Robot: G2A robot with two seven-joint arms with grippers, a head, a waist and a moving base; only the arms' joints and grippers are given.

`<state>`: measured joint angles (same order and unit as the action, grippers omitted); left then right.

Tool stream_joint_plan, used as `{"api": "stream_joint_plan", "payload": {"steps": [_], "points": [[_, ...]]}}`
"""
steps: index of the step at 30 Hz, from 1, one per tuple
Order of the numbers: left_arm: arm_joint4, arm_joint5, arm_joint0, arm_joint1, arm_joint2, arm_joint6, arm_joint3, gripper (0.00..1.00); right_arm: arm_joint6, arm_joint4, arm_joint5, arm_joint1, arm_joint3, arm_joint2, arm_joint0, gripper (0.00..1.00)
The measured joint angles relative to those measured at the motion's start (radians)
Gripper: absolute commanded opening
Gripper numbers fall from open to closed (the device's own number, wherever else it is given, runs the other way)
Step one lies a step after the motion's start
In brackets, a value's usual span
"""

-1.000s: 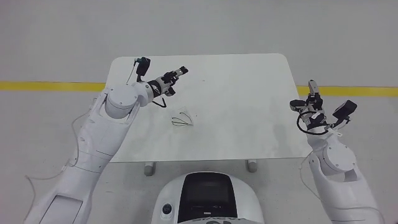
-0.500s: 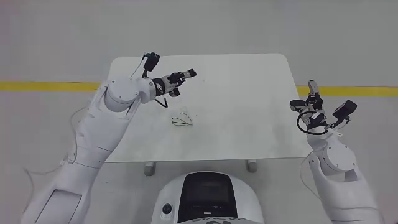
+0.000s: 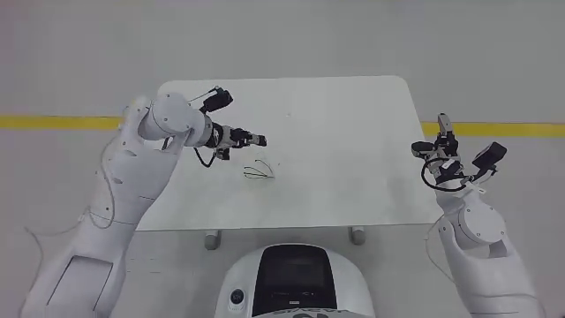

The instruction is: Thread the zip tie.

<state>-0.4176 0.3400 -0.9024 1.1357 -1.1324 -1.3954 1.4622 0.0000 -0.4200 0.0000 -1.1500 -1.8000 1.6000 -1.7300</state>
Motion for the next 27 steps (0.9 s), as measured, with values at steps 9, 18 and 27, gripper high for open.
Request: {"api": "stream_joint_plan", "payload": {"steps": [9, 18, 27], "points": [[0.05, 0.0, -0.001, 0.003, 0.051, 0.005, 0.001, 1.0, 0.0, 0.0, 0.0, 0.0, 0.0, 0.0, 0.0, 1.0], [0.131, 0.0, 0.112, 0.009, 0.214, 0.005, -0.203, 1.0, 0.0, 0.0, 0.0, 0.0, 0.0, 0.0, 0.0, 1.0], [0.199, 0.0, 0.141, 0.017, 0.258, 0.005, -0.272, 1.0, 0.0, 0.0, 0.0, 0.0, 0.0, 0.0, 0.0, 1.0]]}}
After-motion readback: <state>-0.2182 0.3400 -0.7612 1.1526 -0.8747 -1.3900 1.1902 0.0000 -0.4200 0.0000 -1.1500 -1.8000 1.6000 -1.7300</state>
